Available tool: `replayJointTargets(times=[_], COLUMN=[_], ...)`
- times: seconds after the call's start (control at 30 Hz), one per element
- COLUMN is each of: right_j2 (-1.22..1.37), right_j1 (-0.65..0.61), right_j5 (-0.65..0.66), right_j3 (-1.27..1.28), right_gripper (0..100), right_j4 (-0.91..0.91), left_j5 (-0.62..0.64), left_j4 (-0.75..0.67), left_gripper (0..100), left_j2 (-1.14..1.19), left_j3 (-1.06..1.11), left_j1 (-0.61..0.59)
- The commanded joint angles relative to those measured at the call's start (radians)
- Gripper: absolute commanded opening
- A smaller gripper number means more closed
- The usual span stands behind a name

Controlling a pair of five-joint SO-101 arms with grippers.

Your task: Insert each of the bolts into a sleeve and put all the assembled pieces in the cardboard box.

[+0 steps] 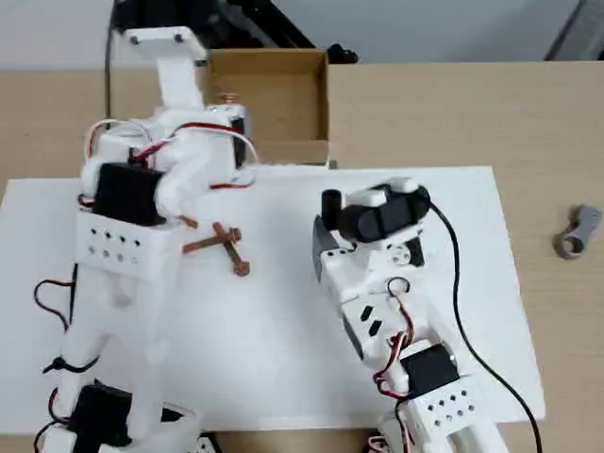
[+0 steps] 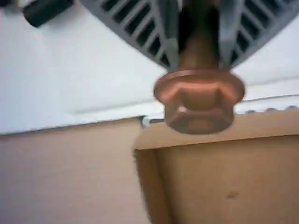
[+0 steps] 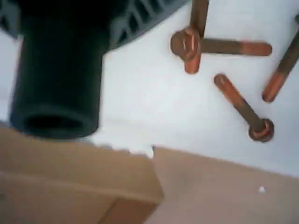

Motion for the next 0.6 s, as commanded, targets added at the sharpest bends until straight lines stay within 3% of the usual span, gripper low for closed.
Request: replayJointTargets(times=[0.0,0.17,0.57], right_j2=[-0.024,-0.024,-0.111], right_j1=[-0.004,-0.004,-0.010], right_j5=[-0.008,0.011,0.135], right_j3=[0.006,0.011,0.077], right_gripper=[0.4,0.4,0.4], right_j4=[-0.096,-0.139,-0.165], left_j5=[-0.005,0.032,0.048], left_j4=[-0.028,-0.046,-0.068], left_gripper=[1,0,0], left_j2=[-0.046,-0.046,-0.072], left_j3=[-0.008,-0.008,-0.010], left_j1=[0.080,0.169,0.178])
